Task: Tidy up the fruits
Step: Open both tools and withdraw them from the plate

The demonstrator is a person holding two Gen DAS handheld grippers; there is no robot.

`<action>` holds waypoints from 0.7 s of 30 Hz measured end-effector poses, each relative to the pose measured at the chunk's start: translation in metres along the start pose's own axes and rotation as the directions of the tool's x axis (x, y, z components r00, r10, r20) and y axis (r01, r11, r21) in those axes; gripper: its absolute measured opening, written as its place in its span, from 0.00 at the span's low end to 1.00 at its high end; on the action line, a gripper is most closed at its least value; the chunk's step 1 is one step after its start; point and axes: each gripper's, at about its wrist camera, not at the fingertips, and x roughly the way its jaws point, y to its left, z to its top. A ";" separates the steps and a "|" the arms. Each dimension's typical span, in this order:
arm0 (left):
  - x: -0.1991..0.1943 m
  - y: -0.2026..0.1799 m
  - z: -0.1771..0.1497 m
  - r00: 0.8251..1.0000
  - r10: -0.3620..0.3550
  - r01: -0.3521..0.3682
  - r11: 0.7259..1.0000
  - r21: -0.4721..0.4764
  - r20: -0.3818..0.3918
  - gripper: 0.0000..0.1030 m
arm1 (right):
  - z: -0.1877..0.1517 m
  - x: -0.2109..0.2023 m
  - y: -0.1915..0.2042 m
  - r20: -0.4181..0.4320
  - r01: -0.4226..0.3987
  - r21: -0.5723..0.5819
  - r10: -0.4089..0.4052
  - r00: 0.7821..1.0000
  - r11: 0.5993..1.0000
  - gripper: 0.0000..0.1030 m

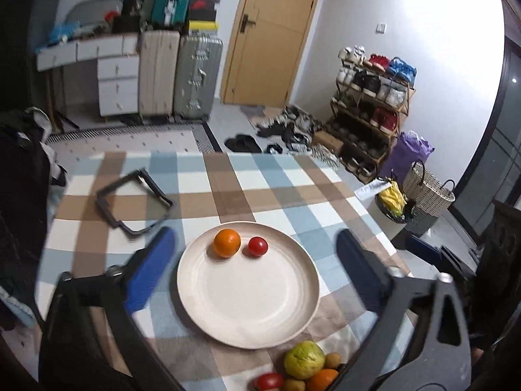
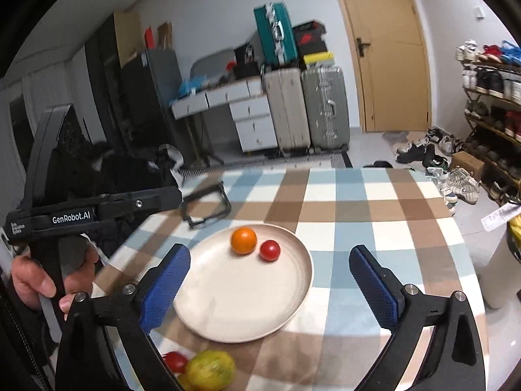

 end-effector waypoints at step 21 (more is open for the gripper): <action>-0.131 -0.034 -0.095 0.998 0.046 -0.046 0.999 -0.001 0.040 0.99 | -0.069 -0.118 0.052 0.137 0.090 -0.005 -0.089 0.987 0.996 1.00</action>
